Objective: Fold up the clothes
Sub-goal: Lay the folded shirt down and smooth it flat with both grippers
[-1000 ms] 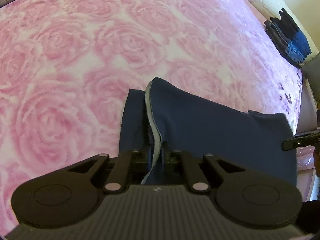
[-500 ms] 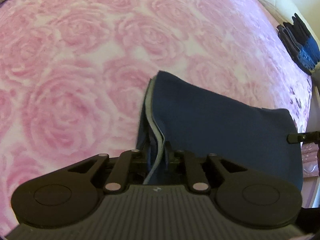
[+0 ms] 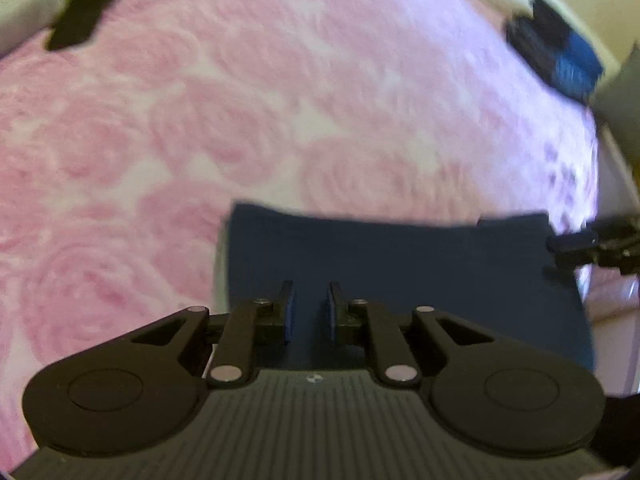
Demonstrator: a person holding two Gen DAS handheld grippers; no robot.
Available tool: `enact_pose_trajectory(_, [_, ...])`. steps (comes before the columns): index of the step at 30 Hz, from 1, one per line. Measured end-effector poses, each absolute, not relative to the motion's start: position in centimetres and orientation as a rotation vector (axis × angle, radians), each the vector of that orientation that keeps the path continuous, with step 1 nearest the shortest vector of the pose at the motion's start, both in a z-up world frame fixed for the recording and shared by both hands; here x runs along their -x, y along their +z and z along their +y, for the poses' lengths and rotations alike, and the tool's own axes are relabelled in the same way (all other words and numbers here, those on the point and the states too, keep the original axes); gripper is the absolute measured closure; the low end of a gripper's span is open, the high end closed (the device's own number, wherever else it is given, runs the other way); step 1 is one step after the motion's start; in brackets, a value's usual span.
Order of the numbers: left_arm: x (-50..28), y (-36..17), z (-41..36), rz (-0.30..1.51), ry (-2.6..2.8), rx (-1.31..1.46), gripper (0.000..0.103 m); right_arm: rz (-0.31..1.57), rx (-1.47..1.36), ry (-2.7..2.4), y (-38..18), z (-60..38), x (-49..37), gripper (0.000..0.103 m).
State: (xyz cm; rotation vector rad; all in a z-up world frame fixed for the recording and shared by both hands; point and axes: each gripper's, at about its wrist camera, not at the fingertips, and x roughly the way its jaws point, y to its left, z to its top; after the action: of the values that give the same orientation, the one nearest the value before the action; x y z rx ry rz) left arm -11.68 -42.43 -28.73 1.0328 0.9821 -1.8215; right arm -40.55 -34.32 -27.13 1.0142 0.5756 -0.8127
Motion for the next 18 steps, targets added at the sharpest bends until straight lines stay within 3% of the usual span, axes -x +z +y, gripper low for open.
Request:
enact_pose_trajectory(6, [9.5,-30.0,-42.7,1.020,-1.773,-0.960,0.099,0.593,-1.039,-0.876,-29.8,-35.4,42.2,0.063])
enact_pose_trajectory(12, [11.6,-25.1,-38.6,0.941,-1.918,-0.943,0.096,0.465,-1.094,-0.902,-26.0,-31.1,43.0,0.063])
enact_pose_trajectory(18, [18.9,-23.3,-34.3,0.933,-2.133,-1.013,0.095,0.423,-1.279,-0.846,-27.5,-24.0,43.0,0.062])
